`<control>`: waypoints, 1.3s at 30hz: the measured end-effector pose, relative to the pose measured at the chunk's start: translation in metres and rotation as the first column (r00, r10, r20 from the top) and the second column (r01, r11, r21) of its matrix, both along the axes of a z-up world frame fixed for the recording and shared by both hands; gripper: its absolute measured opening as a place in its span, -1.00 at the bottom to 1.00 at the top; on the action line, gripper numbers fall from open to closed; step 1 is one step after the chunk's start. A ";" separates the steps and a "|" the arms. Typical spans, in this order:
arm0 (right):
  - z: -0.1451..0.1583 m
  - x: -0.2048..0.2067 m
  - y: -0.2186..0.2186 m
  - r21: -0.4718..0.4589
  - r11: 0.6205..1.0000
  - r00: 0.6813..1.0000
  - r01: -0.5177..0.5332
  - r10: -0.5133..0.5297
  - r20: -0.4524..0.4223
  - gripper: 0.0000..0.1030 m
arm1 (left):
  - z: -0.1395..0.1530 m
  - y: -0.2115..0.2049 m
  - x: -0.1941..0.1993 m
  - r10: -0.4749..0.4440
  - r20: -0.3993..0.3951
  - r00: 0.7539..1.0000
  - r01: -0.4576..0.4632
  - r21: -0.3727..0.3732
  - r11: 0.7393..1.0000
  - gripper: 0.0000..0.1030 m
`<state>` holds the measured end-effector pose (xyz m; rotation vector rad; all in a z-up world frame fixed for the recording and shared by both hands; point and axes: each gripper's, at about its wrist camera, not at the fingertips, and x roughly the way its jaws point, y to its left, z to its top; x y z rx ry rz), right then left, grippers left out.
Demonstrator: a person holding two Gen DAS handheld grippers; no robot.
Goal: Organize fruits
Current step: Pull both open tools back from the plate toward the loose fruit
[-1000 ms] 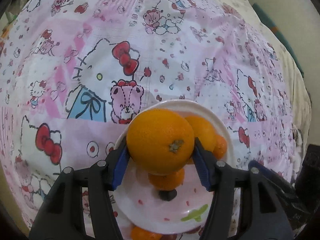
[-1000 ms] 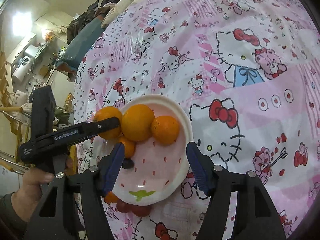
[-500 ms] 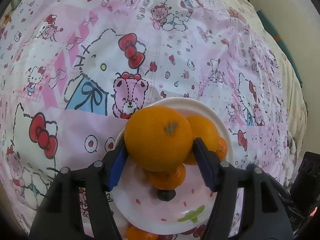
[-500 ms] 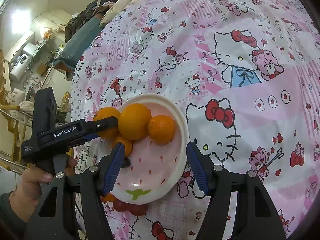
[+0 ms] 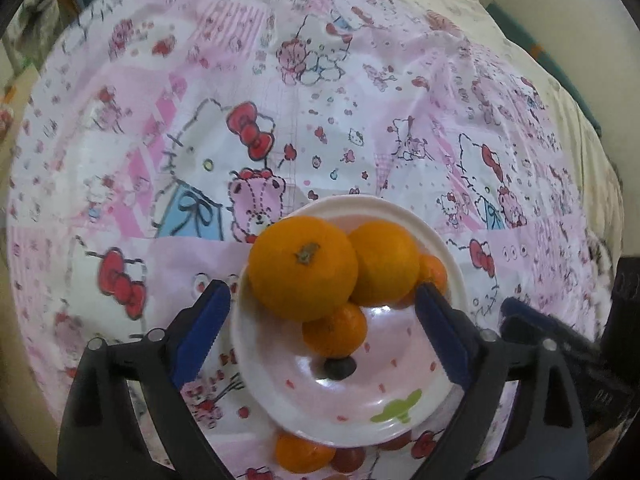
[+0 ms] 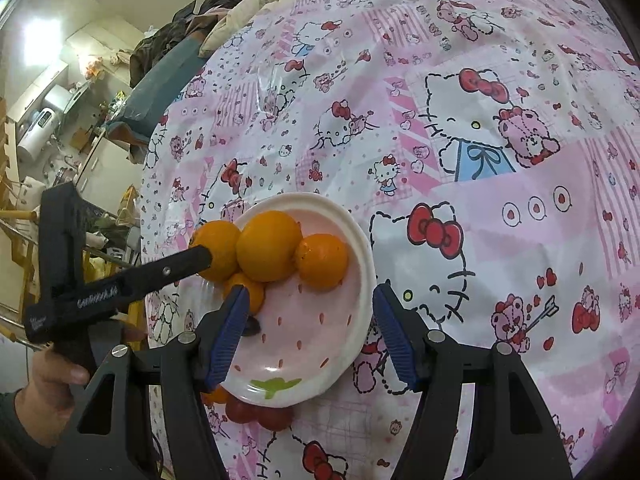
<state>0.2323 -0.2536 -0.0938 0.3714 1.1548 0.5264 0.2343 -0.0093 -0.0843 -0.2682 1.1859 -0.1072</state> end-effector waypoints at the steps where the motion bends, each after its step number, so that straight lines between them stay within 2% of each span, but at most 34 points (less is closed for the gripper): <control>1: 0.002 -0.001 -0.001 -0.001 1.000 1.000 0.003 -0.003 0.003 0.31 | 0.004 0.000 -0.004 -0.006 0.011 1.000 0.006 0.017 1.000 0.78; 9: 0.018 -0.024 -0.006 0.021 0.999 0.999 0.026 -0.027 0.026 0.31 | 0.036 0.009 -0.038 0.004 0.072 0.997 -0.010 0.088 0.996 0.78; 15: 0.033 -0.046 -0.007 0.018 1.000 0.998 0.013 -0.014 0.056 0.31 | 0.050 0.008 -0.070 0.003 0.098 0.995 -0.013 0.100 0.995 0.78; 21: 0.035 -0.070 -0.012 0.026 0.999 0.998 0.024 -0.026 0.049 0.31 | 0.052 0.003 -0.102 0.011 0.100 0.995 -0.022 0.114 0.993 0.78; 29: 0.035 -0.097 -0.016 0.032 0.999 0.999 0.030 -0.031 0.038 0.31 | 0.047 -0.013 -0.142 -0.044 0.116 0.992 0.027 0.141 0.990 0.78; 39: 0.024 -0.118 -0.013 0.007 1.000 1.000 0.031 -0.031 0.000 0.31 | 0.042 -0.021 -0.164 -0.055 0.144 0.988 0.033 0.147 0.989 0.78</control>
